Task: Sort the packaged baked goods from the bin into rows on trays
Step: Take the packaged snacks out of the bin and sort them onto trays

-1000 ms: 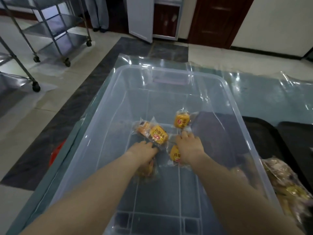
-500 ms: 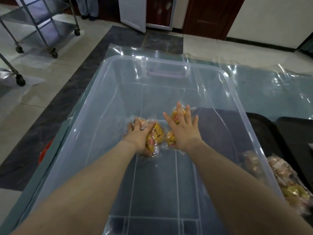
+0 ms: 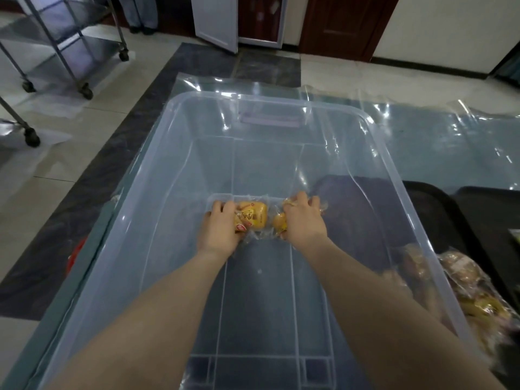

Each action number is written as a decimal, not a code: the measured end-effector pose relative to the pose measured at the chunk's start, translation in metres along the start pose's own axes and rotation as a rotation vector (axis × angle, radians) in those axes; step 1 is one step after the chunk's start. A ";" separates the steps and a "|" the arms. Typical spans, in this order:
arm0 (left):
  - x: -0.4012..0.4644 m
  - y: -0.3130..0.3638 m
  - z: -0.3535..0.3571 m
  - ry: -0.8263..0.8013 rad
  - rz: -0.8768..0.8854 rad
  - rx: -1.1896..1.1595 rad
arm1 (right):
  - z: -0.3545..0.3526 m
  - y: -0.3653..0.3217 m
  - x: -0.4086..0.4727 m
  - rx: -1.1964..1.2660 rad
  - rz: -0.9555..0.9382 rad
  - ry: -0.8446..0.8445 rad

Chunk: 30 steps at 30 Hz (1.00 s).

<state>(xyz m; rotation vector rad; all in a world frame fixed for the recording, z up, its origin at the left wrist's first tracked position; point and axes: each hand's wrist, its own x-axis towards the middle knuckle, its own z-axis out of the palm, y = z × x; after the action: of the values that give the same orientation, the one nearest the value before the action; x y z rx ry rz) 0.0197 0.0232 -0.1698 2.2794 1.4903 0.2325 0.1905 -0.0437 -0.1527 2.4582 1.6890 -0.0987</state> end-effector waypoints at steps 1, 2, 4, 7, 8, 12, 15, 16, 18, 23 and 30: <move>0.000 0.001 -0.002 0.004 -0.009 -0.016 | 0.001 0.000 -0.001 0.012 0.010 0.004; 0.000 0.002 -0.004 0.006 -0.022 -0.031 | 0.002 0.000 -0.001 0.022 0.017 0.005; 0.002 0.005 -0.008 0.002 -0.037 -0.045 | 0.001 -0.001 0.000 0.000 0.020 0.001; 0.007 0.009 -0.019 0.010 -0.047 -0.055 | -0.007 -0.004 0.005 -0.037 0.017 -0.031; 0.009 0.010 -0.025 0.027 -0.050 -0.053 | -0.013 -0.006 0.006 -0.014 0.022 -0.034; 0.010 0.018 -0.058 0.144 -0.041 -0.089 | -0.044 -0.010 0.003 0.047 -0.010 0.080; 0.001 0.034 -0.089 0.248 -0.048 -0.183 | -0.081 -0.004 -0.003 0.165 0.011 0.162; -0.003 0.041 -0.099 0.285 -0.055 -0.229 | -0.096 -0.001 -0.007 0.245 0.022 0.183; -0.011 0.053 -0.122 0.358 -0.046 -0.322 | -0.124 0.007 -0.018 0.393 0.031 0.248; -0.044 0.096 -0.173 0.438 0.041 -0.588 | -0.172 0.027 -0.063 0.715 0.040 0.476; -0.092 0.164 -0.181 0.383 0.209 -0.800 | -0.187 0.071 -0.123 1.006 0.121 0.725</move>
<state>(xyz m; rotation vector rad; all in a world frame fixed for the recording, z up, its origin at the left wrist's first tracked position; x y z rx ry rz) 0.0547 -0.0734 0.0703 1.7619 1.0223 1.1501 0.2058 -0.1503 0.0556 3.6711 2.0769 -0.0458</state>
